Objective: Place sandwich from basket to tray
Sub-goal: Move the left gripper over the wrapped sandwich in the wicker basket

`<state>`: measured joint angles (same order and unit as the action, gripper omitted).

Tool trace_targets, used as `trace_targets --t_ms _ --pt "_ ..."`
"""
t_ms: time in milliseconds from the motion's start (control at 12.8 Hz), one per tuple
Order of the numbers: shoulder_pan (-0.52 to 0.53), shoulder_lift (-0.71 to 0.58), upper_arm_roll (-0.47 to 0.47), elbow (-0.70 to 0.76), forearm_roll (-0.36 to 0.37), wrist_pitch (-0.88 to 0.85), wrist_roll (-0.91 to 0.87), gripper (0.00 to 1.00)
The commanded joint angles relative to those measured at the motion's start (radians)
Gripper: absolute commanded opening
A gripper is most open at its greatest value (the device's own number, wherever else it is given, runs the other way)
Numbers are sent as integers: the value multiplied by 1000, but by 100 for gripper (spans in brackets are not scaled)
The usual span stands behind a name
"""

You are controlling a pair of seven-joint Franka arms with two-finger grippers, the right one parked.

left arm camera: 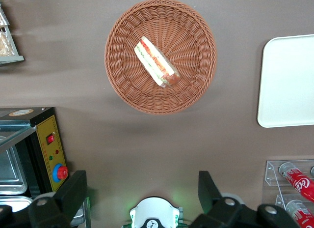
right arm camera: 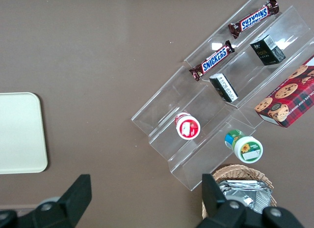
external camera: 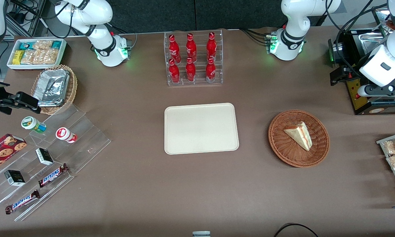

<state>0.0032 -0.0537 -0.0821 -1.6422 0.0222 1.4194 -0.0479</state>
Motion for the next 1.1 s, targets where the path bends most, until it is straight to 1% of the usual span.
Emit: trace_targets --t_ms 0,313,391,548,783,1017 --pt "-11 -9 8 -1 -4 2 5 100" --pt "-11 29 7 -16 2 19 2 100" --pt "-11 44 7 -39 2 48 -7 100" --pt "-11 44 7 -123 2 183 -44 100" --pt "-14 83 4 -221 5 333 -301 100" --pt "-15 120 2 -318 7 491 -511 100"
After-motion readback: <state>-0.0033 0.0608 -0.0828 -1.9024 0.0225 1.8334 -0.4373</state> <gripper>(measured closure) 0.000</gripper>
